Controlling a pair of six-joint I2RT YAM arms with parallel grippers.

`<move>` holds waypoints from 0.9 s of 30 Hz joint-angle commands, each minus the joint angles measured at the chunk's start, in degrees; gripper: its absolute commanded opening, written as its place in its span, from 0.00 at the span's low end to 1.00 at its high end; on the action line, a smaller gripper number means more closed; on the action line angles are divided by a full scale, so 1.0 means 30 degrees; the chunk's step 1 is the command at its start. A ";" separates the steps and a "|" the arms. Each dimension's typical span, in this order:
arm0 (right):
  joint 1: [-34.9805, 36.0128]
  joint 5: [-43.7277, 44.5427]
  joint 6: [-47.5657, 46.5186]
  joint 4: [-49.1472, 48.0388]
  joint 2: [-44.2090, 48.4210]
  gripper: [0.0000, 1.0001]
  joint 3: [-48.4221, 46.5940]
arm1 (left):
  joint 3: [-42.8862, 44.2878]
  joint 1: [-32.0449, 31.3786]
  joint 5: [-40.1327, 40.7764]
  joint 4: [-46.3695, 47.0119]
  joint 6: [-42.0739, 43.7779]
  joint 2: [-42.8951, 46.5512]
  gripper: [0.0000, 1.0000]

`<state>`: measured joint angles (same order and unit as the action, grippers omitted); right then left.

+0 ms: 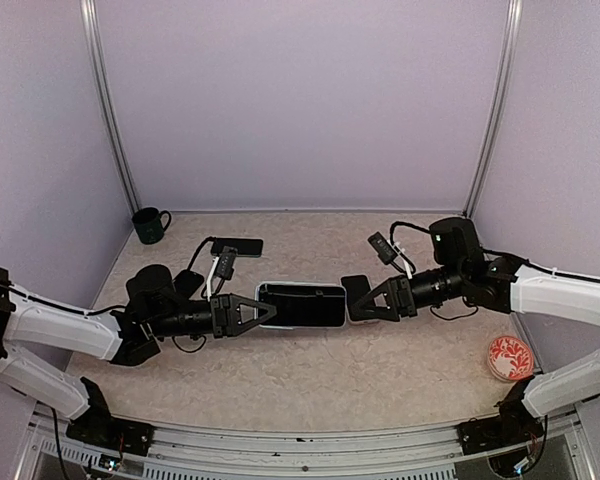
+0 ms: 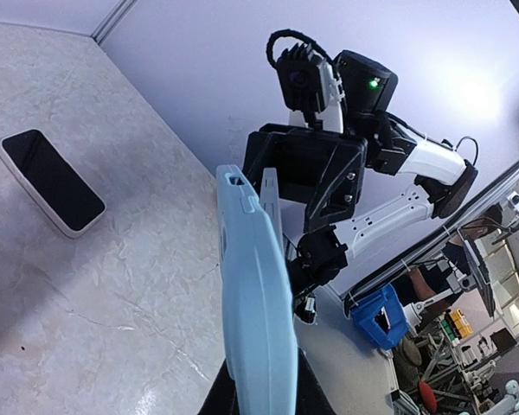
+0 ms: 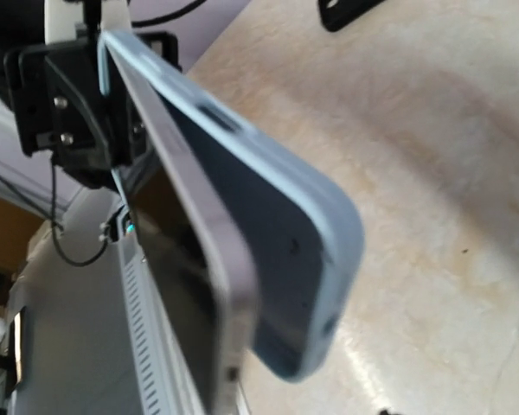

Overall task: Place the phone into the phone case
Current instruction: Press the phone case against the phone.

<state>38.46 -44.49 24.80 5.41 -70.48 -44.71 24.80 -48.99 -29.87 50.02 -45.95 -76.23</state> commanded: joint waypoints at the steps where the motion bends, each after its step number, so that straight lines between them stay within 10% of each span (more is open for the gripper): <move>1: -0.0193 -0.1543 0.0098 -0.0946 -0.0056 0.57 0.0423 | -0.0039 -0.0271 -0.0733 0.1140 0.0758 0.1146 0.00; 7: -0.0175 -0.3721 0.0415 -0.2599 0.0288 0.57 0.0755 | -0.0302 -0.0454 -0.1130 0.1125 0.0934 0.1886 0.00; 12: -0.0184 -0.5197 0.1744 -0.5662 0.0772 0.98 0.1633 | -0.0606 -0.0461 -0.1355 0.1713 0.0599 0.2290 0.00; 27: -0.0113 -0.6262 0.2598 -0.8565 -0.1367 0.99 0.1155 | -0.0605 -0.1104 -0.1937 0.3660 -0.0388 0.2468 0.00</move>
<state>38.28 -60.16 31.16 -14.17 -73.84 -40.45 22.39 -51.53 -34.54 53.41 -46.44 -70.85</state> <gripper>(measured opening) 0.995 0.122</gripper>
